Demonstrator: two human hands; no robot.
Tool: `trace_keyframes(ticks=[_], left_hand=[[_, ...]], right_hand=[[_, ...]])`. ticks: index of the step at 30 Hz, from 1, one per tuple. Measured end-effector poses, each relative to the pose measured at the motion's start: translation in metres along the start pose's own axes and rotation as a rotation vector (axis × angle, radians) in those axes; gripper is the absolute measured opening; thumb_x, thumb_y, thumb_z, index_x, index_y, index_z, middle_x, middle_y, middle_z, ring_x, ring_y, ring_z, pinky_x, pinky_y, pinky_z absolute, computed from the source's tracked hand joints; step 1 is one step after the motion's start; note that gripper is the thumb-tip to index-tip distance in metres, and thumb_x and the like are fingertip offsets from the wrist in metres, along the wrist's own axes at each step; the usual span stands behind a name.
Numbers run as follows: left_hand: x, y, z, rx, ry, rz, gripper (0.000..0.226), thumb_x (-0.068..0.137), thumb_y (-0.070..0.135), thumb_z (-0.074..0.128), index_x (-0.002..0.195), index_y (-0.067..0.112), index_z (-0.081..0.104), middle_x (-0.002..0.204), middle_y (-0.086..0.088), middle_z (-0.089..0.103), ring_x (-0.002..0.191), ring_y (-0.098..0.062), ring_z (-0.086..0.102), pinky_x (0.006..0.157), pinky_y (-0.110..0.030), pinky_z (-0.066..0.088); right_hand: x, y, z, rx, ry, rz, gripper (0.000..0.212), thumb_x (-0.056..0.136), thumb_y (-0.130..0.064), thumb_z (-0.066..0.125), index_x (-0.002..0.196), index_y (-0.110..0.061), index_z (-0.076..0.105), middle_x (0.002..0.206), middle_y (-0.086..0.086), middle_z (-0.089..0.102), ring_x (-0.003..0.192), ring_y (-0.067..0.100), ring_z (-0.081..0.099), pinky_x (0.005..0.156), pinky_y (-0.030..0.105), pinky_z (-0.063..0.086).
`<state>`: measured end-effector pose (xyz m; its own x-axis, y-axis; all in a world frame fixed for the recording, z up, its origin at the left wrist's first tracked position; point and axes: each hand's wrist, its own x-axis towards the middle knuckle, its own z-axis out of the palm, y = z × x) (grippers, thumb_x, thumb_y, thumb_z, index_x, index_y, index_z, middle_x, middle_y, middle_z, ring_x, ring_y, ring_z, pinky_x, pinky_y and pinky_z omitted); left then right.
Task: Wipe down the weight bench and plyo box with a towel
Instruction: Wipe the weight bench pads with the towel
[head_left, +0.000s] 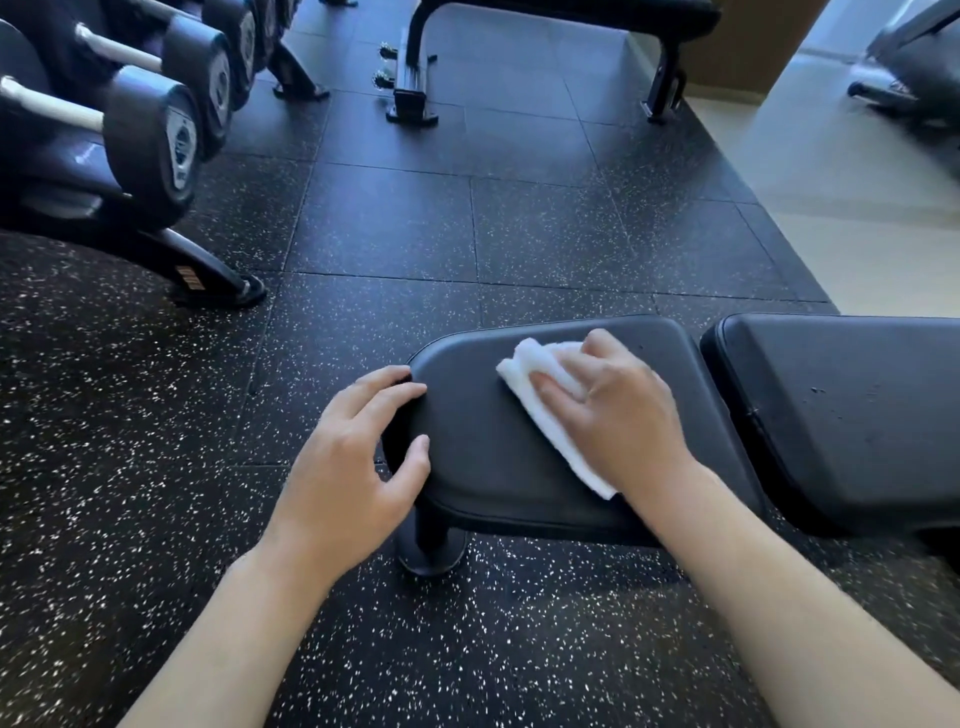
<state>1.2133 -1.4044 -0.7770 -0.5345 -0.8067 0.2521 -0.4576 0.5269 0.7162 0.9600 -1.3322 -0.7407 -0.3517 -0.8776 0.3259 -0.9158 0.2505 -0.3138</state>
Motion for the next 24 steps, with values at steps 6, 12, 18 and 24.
trace_keyframes(ticks=[6,12,18,24], left_hand=[[0.012,0.012,0.02,0.083,-0.028,0.175,0.043,0.096,0.033,0.054,0.131,0.014,0.071,0.148,0.001,0.059,0.148,-0.019,0.044,0.125,-0.04,0.034],[0.02,0.008,0.025,0.043,-0.005,0.177,0.04,0.094,0.025,0.055,0.128,0.013,0.073,0.146,0.001,0.061,0.147,-0.019,0.045,0.125,-0.033,0.031],[0.019,0.014,0.04,0.038,0.044,0.205,0.04,0.093,0.029,0.056,0.125,0.014,0.074,0.146,0.001,0.062,0.147,-0.02,0.046,0.121,-0.054,0.036],[0.019,0.01,0.04,-0.042,0.055,0.19,0.036,0.096,0.022,0.055,0.125,0.015,0.075,0.145,0.003,0.062,0.146,-0.02,0.046,0.122,-0.05,0.037]], right_hand=[[-0.034,-0.038,0.0,0.026,0.051,-0.079,0.037,0.099,-0.056,0.051,0.094,-0.027,0.074,0.081,-0.006,0.046,0.063,0.019,0.054,0.058,0.032,0.048],[-0.047,-0.01,-0.011,0.072,0.065,-0.142,0.037,0.101,-0.051,0.056,0.08,-0.023,0.069,0.077,-0.005,0.048,0.057,0.019,0.048,0.057,0.024,0.036],[-0.021,0.042,-0.026,-0.013,0.136,0.093,0.027,0.096,-0.046,0.064,0.082,-0.024,0.069,0.081,-0.009,0.043,0.064,0.02,0.055,0.06,0.032,0.042],[-0.046,-0.035,-0.006,0.158,0.08,-0.193,0.035,0.099,-0.05,0.058,0.079,-0.022,0.066,0.075,0.001,0.051,0.059,0.024,0.052,0.056,0.032,0.048]])
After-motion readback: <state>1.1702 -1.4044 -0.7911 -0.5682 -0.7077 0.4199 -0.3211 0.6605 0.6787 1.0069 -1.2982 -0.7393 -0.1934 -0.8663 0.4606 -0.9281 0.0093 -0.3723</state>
